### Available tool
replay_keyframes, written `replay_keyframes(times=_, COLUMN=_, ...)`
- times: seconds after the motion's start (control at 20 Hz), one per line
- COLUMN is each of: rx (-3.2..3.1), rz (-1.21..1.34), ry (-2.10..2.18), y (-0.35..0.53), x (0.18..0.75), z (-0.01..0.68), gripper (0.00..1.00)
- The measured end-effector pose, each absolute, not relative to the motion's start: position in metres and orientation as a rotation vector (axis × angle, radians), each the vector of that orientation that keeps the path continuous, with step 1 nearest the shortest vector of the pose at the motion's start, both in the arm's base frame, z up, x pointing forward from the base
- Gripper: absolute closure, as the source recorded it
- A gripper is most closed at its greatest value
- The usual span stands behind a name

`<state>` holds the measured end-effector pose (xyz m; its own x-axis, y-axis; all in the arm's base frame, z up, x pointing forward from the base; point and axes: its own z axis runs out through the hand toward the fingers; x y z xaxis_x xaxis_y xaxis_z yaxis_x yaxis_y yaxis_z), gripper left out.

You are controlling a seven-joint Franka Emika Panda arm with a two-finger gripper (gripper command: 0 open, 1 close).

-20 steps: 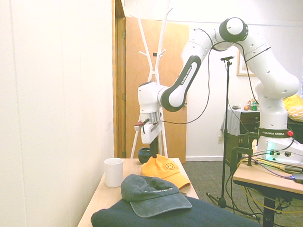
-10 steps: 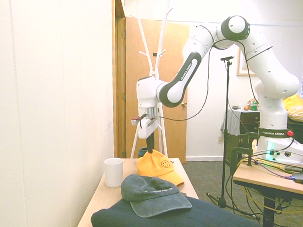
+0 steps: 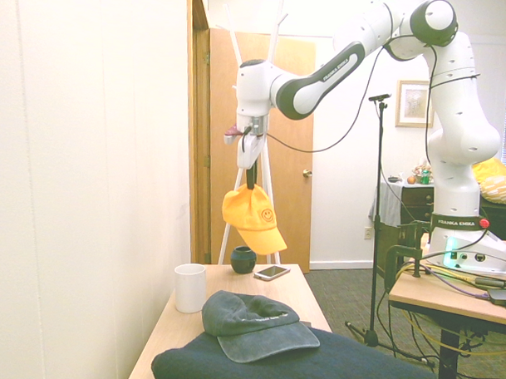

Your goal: Hang the cap

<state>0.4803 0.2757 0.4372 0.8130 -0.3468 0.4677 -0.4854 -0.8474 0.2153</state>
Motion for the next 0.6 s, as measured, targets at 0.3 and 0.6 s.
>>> replay_keyframes(times=0.3, rx=2.348, rz=0.914, ry=-0.645, y=0.219, x=0.465, z=0.563, gripper=1.00)
replay_keyframes(times=0.6, rx=2.178, rz=1.055, ry=-0.701, y=0.183, x=0.451, z=0.672, gripper=1.00)
